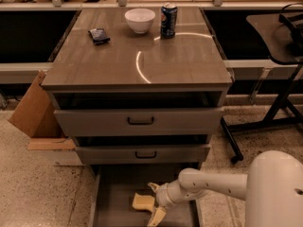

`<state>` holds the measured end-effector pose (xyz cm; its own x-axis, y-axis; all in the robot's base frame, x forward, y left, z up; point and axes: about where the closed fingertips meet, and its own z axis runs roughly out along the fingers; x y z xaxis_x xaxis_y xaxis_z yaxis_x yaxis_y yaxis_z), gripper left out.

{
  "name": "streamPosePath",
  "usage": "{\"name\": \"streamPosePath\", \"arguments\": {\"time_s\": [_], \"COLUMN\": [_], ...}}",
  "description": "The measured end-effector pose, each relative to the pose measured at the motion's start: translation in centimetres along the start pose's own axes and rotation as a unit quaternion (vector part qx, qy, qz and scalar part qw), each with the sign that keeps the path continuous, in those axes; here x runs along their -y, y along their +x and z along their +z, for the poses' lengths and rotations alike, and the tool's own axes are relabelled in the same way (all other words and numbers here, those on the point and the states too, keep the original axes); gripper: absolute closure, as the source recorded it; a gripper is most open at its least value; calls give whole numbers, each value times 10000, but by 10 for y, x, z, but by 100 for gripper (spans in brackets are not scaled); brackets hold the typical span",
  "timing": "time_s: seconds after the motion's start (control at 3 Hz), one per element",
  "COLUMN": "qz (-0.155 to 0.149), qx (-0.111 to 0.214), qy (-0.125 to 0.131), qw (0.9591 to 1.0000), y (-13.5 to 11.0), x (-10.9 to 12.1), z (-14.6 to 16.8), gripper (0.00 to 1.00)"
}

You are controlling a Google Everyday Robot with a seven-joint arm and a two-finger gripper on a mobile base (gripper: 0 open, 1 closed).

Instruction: Pick sponge from bottom drawer and place on counter

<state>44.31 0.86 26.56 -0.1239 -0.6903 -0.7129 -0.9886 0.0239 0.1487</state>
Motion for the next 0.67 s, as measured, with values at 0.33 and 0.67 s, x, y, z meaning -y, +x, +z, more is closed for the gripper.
{"name": "streamPosePath", "arguments": {"time_s": [0.33,0.67], "qz": [0,-13], "qx": [0,124], "qy": [0,-49], "qw": [10000,9999], "y": [0,16], "x": [0,8], "z": [0,11], "gripper": [0,0]}}
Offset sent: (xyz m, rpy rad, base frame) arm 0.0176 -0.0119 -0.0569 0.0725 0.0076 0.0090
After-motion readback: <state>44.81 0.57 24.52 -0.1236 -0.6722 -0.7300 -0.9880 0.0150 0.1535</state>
